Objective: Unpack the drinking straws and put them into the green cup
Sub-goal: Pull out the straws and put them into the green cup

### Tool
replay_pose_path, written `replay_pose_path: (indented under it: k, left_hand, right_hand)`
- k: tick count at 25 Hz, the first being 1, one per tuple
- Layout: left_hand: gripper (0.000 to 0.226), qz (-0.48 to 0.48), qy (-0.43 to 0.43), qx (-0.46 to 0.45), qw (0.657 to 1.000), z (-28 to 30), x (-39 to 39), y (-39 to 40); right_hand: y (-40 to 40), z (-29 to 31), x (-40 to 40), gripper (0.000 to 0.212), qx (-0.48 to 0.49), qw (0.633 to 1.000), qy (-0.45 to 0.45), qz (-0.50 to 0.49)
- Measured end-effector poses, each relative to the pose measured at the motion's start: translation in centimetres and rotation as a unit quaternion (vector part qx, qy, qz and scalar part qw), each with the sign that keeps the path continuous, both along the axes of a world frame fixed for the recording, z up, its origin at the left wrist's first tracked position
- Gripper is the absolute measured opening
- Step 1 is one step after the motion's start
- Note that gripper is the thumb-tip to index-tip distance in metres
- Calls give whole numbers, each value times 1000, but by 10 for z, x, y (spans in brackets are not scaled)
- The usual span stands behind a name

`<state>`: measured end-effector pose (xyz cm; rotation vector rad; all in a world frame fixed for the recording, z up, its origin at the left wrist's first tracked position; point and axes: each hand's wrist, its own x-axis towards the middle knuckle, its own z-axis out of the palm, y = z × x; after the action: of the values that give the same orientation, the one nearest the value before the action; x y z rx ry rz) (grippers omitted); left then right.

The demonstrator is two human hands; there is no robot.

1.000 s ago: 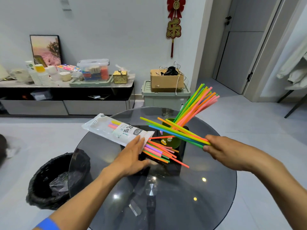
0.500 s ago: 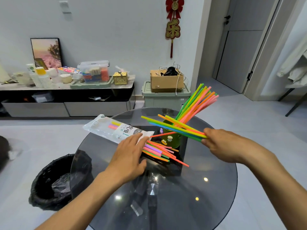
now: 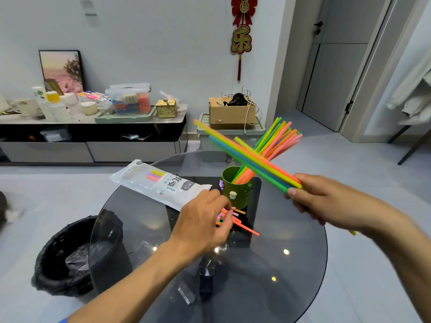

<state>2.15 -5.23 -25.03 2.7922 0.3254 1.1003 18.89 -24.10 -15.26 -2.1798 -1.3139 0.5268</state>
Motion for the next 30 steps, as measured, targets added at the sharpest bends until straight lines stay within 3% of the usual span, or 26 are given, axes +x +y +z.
replay_pose_path:
  k: [1,3,5,7,9,10,12,14,15,17,19,21,23,26,30]
  left_hand:
    - [7,-17,-31,91,995,3,0,-3]
    - [32,-5,-28,226,974,11,-1,-6]
    - [48,22,38,258,965,17,-3,-5]
    - [33,45,95,194,975,20,-8,-6]
    - [16,111,131,59,983,29,-13,-1]
    - [14,149,115,-33,982,33,-15,6]
    - [33,151,-9,-223,963,42,-22,24]
    - [49,49,-177,-395,900,55,-26,35]
    - [50,2,-242,-431,869,61,-28,38]
    - [48,-54,-285,-458,840,62,-30,40]
    - [43,-63,-232,-490,838,49,-30,36]
    - [40,-28,-154,-509,846,31,-27,34]
    - [40,2,-143,-509,849,21,-24,34]
    - [40,-41,-158,-514,842,12,-20,34]
    - [3,-89,-81,-501,857,-6,-14,10]
  right_hand:
    - [7,-7,-6,17,-34,998,-48,14]
    - [23,-22,-26,18,-86,986,-131,55]
    - [37,-27,-47,18,-96,978,-154,104]
    - [48,-24,-61,19,-101,966,-197,130]
    - [54,-16,-69,23,-27,935,-340,95]
    - [55,-10,-70,26,77,906,-412,57]
    - [54,4,-75,17,335,830,-444,-32]
    - [53,7,-79,6,478,789,-376,-88]
    - [56,4,-82,6,498,800,-318,-99]
    - [68,-7,-90,13,483,851,-174,-108]
    - [80,-18,-98,20,438,892,-37,-108]
    - [88,-25,-104,28,396,909,75,-109]
    - [91,-31,-106,34,388,905,147,-95]
    - [95,-34,-107,34,387,894,214,-68]
    - [103,-40,-116,51,350,875,334,-24]
